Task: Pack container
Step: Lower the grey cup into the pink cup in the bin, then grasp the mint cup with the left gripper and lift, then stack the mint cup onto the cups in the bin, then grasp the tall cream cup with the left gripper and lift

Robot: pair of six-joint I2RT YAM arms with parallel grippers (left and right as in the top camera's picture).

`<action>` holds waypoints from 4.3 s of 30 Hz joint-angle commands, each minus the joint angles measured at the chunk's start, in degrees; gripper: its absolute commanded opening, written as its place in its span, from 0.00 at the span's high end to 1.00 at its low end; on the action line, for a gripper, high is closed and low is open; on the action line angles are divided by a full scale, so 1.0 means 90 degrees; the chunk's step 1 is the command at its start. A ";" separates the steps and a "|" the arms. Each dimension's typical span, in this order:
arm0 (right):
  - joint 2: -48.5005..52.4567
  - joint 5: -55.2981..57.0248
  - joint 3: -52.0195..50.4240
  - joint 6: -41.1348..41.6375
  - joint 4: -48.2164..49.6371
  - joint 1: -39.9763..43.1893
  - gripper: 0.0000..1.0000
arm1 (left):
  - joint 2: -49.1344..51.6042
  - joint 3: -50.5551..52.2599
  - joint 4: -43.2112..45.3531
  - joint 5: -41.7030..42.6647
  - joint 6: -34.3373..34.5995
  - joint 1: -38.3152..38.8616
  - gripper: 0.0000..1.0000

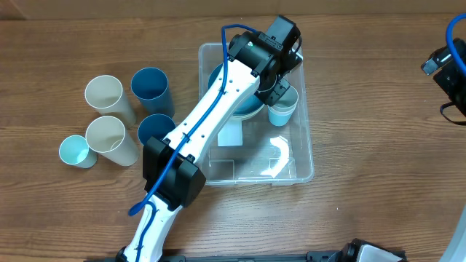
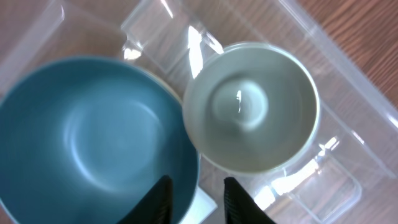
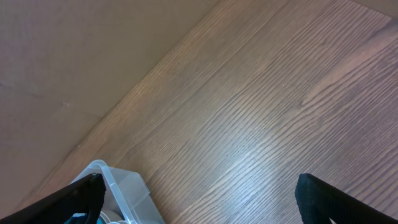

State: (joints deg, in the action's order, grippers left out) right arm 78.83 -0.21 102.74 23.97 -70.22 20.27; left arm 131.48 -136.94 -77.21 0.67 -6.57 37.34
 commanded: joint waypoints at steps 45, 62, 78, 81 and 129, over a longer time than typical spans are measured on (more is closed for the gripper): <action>0.0015 -0.0036 0.0027 0.0007 0.0022 0.0024 0.00 | -0.3808 0.7900 0.2834 0.0372 0.2829 -0.8517 0.65; 0.0015 -0.0036 0.0027 0.0007 0.0022 0.0024 0.00 | -0.4947 0.2387 -0.0250 0.0743 0.2720 -0.7978 0.96; 0.0015 -0.0036 0.0027 0.0007 0.0022 0.0024 0.00 | -0.3184 0.1382 0.1605 0.0393 -0.0423 -0.0716 0.96; 0.0015 -0.0036 0.0027 0.0007 0.0022 0.0024 0.00 | -0.2285 0.1382 0.2025 0.0005 -0.0634 -0.0308 0.96; 0.0015 -0.0036 0.0027 0.0007 0.0022 0.0024 0.00 | -0.1916 0.1103 -0.1715 0.0733 0.1763 -0.6538 0.41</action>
State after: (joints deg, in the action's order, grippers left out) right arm 78.83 -0.25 102.74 23.94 -70.26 20.27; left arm 111.02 -132.66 -95.07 3.09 14.72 -21.78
